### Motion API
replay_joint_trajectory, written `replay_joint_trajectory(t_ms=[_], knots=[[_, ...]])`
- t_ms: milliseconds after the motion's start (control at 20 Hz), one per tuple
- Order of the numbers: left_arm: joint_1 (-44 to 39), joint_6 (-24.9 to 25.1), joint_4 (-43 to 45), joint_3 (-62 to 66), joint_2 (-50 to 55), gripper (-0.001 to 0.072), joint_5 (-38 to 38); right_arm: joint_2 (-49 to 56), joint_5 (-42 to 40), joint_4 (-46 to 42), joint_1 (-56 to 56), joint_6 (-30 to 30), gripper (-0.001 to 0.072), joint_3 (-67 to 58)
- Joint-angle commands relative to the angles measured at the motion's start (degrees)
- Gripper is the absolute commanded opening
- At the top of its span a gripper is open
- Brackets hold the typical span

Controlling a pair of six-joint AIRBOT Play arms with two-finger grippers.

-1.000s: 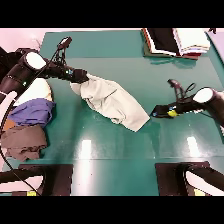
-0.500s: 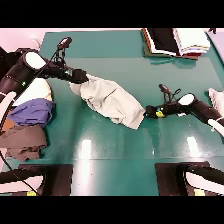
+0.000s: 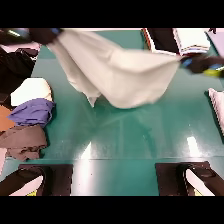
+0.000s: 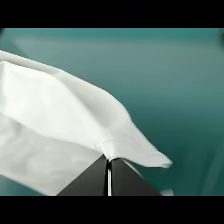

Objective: Fold the shirts.

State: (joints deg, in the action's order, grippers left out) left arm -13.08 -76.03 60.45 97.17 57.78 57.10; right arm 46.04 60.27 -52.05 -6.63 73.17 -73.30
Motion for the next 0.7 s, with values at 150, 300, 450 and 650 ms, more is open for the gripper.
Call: replay_joint_trajectory(t_ms=[150, 300, 450, 650], knots=[[0.0, 0.0, 0.7, 11.2, -9.9, 0.0023, 5.7, -6.1, 12.8, -0.5, -12.1, 1.0, 0.0012, -20.6], [0.0, 0.0, 1.2, 10.8, -9.2, 0.0023, 6.2, -2.5, 19.8, -0.5, -14.9, 2.8, 0.0012, -26.7], [0.0, 0.0, 1.1, 7.2, -3.3, 0.0023, 8.6, 4.0, 23.2, -0.7, -13.6, 5.1, 0.0012, -27.8], [0.0, 0.0, 0.9, -3.7, 9.1, 0.0023, 10.9, 13.9, 22.8, -12.4, -5.9, 7.9, 0.0012, -18.2]])
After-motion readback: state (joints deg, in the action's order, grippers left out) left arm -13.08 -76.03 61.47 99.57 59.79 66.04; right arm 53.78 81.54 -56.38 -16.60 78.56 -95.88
